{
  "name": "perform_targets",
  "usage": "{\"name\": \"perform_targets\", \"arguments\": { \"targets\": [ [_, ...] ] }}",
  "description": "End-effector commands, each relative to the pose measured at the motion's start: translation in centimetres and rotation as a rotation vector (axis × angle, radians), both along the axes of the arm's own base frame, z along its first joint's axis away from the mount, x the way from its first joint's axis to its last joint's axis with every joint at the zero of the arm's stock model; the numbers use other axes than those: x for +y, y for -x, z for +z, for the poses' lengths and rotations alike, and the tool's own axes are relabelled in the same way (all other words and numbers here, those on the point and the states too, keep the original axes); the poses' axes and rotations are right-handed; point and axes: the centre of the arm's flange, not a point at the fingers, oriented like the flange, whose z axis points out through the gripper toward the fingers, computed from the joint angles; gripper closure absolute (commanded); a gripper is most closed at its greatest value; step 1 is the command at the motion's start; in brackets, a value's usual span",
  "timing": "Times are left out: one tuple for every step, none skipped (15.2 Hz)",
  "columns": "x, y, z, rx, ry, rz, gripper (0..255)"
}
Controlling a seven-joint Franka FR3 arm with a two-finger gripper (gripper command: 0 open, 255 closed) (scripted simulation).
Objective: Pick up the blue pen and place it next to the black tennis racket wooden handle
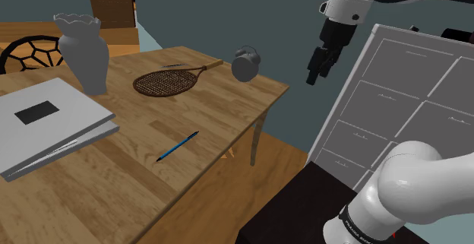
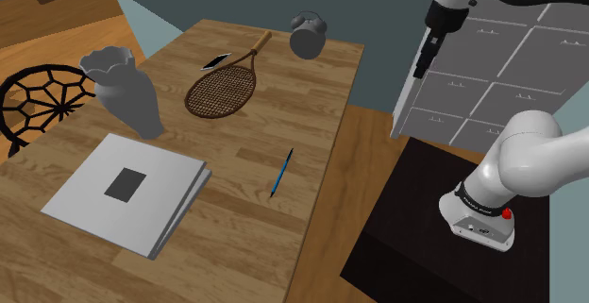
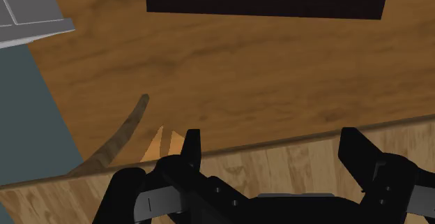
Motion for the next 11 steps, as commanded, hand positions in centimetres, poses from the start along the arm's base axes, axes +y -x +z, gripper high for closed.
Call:
{"name": "perform_targets", "arguments": {
  "targets": [
    [0.0, 0.0, 0.0, 0.000, 0.000, 0.000, 0],
    [1.1, 0.0, -0.6, 0.002, -0.003, -0.036, 0],
    [2.2, 0.0, -1.3, 0.004, -0.006, -0.072, 0],
    [3.4, 0.0, -1.9, 0.006, -0.009, -0.108, 0],
    [4.5, -0.1, -2.5, 0.008, -0.012, -0.144, 0],
    [5.6, -0.3, -3.1, 0.010, -0.015, -0.180, 0],
    [6.7, -0.4, -3.7, 0.012, -0.018, -0.215, 0],
    [7.9, -0.6, -4.3, 0.014, -0.021, -0.251, 0],
    [9.0, -0.9, -4.9, 0.016, -0.024, -0.287, 0],
    [10.1, -1.2, -5.5, 0.018, -0.027, -0.323, 0],
    [11.1, -1.5, -6.1, 0.020, -0.030, -0.359, 0]
  ]
}}
